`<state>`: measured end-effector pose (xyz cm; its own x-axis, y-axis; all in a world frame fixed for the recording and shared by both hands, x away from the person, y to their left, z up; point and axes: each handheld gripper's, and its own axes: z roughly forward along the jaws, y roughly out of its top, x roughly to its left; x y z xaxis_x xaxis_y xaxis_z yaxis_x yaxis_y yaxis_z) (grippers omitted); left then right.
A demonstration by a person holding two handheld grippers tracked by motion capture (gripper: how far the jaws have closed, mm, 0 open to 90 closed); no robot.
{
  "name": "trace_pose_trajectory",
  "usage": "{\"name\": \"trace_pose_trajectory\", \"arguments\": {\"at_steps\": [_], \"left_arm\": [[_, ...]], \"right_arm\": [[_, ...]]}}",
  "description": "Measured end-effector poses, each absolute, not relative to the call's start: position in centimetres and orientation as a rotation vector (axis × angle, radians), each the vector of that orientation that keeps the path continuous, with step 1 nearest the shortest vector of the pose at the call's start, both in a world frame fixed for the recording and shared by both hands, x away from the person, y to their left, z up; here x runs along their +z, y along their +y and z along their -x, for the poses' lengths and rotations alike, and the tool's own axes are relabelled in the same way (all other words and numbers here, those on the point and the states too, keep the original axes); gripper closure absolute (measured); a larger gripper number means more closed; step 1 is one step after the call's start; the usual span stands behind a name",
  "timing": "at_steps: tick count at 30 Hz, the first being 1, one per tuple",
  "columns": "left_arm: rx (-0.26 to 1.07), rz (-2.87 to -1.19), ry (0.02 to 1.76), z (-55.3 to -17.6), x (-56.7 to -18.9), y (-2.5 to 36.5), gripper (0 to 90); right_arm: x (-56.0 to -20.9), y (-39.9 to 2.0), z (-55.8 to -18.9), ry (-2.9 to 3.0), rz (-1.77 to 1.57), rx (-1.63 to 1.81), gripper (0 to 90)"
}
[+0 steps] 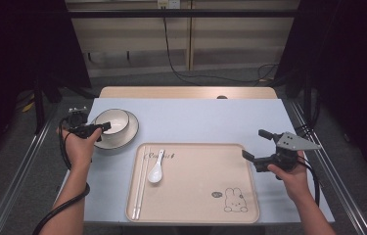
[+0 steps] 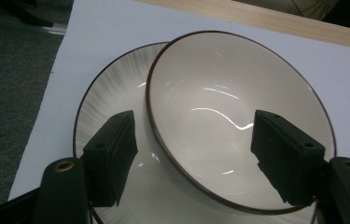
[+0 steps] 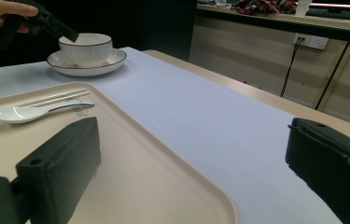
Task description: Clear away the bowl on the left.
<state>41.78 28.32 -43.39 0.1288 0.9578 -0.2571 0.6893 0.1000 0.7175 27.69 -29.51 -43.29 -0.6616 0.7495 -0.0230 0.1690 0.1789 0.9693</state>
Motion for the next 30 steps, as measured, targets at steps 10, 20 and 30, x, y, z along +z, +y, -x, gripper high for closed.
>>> {"name": "trace_pose_trajectory", "arguments": {"at_steps": [10, 20, 30], "left_arm": [[0.432, -1.621, 1.672, -42.1, -44.9, 28.5, 50.5], [0.365, -1.544, 1.716, -42.7, -45.4, 28.6, 66.7], [0.330, -1.576, 1.687, -43.2, -45.3, 27.9, 80.9]], "right_arm": [[-43.2, -29.7, -27.6, 1.959, -0.860, 1.497, 2.4], [-43.2, -29.9, -27.5, 1.944, -0.856, 1.492, 2.4], [-43.2, -30.2, -27.5, 1.948, -0.861, 1.493, 2.4]]}}
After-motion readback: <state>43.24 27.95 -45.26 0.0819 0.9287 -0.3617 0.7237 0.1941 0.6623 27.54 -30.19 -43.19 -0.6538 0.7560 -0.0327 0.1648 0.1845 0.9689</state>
